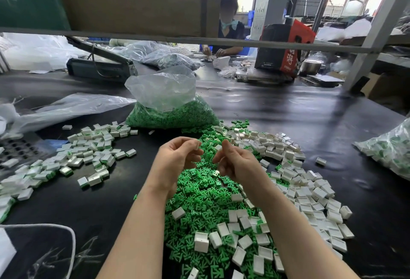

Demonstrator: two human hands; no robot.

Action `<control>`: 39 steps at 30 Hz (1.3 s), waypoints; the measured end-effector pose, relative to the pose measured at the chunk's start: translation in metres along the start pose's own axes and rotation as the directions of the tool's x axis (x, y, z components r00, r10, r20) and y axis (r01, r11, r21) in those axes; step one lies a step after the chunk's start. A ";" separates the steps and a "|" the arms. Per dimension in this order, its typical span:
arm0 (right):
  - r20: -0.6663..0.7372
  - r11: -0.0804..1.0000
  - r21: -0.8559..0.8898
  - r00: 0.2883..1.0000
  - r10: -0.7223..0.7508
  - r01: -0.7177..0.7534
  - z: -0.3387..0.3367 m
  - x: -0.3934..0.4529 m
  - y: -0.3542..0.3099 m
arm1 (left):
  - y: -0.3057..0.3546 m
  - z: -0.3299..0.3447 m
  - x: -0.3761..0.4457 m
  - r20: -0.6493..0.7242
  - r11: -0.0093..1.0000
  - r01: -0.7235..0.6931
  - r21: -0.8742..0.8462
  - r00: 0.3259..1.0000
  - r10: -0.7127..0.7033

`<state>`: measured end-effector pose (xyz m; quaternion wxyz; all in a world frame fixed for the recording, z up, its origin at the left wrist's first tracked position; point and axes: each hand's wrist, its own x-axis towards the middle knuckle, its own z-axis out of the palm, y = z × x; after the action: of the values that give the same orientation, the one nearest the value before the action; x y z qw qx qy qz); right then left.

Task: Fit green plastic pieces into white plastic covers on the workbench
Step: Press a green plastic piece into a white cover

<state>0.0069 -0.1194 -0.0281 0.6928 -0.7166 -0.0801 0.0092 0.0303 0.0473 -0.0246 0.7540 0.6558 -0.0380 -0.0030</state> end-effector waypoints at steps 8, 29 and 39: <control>-0.143 0.999 0.026 0.989 -0.026 0.030 -0.013 0.003 0.002 | 0.003 -0.002 -0.002 0.032 0.999 0.037 -0.036 0.999 -0.036; -0.023 0.941 -0.317 0.991 -0.133 0.119 -0.005 0.000 -0.003 | 0.009 0.005 -0.010 0.224 0.982 -0.023 0.186 0.974 -0.020; -0.051 0.903 -0.423 0.993 -0.103 0.072 -0.003 0.002 0.006 | 0.009 0.009 -0.010 0.268 0.964 -0.013 0.264 0.962 -0.060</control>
<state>0.0093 -0.1221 -0.0333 0.5245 -0.8445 -0.0869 -0.0652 0.0195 0.0399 -0.0155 0.6476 0.7438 -0.1340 -0.0975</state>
